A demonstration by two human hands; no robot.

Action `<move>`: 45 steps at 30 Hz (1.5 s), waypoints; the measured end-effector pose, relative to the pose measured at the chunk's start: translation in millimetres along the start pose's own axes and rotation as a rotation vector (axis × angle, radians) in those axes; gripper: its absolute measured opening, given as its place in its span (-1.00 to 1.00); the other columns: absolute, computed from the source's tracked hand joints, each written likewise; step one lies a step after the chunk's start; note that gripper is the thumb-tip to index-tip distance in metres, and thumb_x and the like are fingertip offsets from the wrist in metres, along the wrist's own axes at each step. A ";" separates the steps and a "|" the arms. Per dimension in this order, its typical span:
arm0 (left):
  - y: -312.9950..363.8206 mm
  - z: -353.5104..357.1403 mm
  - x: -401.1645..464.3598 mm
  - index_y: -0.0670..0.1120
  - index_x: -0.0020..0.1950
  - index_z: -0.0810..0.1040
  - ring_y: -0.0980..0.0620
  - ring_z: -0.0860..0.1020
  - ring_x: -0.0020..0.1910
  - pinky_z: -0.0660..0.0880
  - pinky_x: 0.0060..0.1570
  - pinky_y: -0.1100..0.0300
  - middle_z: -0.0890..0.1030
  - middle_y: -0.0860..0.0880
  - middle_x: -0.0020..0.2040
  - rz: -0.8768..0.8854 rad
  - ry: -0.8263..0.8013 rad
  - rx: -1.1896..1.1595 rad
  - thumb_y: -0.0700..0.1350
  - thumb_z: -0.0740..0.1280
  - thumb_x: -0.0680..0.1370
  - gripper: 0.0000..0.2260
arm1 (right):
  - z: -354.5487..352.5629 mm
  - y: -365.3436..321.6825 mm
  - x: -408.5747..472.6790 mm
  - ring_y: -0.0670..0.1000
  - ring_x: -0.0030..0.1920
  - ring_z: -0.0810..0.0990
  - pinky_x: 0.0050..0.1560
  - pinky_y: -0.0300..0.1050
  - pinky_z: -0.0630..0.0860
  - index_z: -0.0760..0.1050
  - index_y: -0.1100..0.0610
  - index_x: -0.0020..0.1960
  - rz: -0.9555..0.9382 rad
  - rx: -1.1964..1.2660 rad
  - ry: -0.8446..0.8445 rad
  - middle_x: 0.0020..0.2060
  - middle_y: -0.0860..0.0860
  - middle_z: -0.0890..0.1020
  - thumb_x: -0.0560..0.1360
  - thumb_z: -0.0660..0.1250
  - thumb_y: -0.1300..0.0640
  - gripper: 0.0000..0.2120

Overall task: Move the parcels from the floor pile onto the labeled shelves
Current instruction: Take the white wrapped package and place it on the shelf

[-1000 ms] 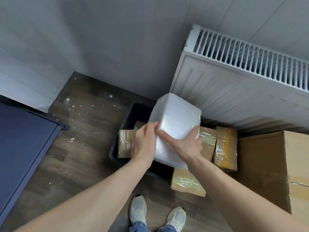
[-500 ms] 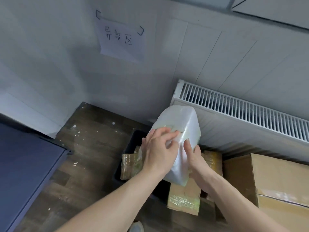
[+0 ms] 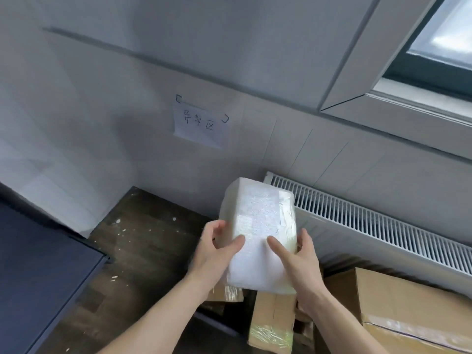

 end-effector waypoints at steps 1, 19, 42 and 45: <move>4.6 -9.3 -5.3 0.25 0.30 0.36 0.16 0.53 0.16 0.55 0.03 0.15 0.50 0.18 0.24 -0.020 -0.004 -0.068 0.04 0.47 0.50 -0.55 | -3.1 -9.7 -6.1 0.01 0.38 0.47 0.38 0.07 0.42 0.25 -0.04 0.57 -0.011 0.036 0.012 0.41 -0.11 0.46 0.48 0.50 -0.09 -0.25; 205.5 -93.8 -97.1 0.13 0.33 0.46 0.19 0.62 0.02 0.55 -0.15 0.29 0.64 0.13 0.13 0.296 0.170 -0.379 -0.02 0.18 0.68 -0.77 | -5.1 -229.6 -53.7 0.03 0.36 0.57 0.43 0.20 0.42 0.37 -0.08 0.51 -0.059 0.119 -0.346 0.39 -0.09 0.56 0.22 0.31 -0.63 0.01; 162.6 -129.7 -364.6 0.11 0.18 0.54 0.04 0.58 0.12 0.48 0.03 0.12 0.64 0.04 0.16 0.330 0.965 -0.408 -0.03 0.23 0.66 -0.85 | 36.6 -286.3 -250.1 -0.16 0.04 0.69 0.10 -0.17 0.60 0.58 -0.11 0.23 -0.486 0.001 -0.929 0.04 -0.24 0.69 0.54 0.35 -0.25 -0.66; 148.3 -146.8 -414.9 0.18 0.34 0.44 0.03 0.54 0.21 0.47 0.17 0.05 0.56 0.14 0.25 0.260 1.087 -0.370 0.20 0.27 0.59 -0.66 | 53.8 -280.9 -301.2 -0.24 0.01 0.68 0.00 -0.29 0.56 0.48 -0.15 0.22 -0.540 -0.003 -1.031 0.09 -0.25 0.66 0.47 0.47 -0.21 -0.61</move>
Point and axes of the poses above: each hand's wrist, its own x-axis towards the middle knuckle, its own z-axis out of the palm, y = z × x, the point moved 3 cm from there along x, towards the middle knuckle
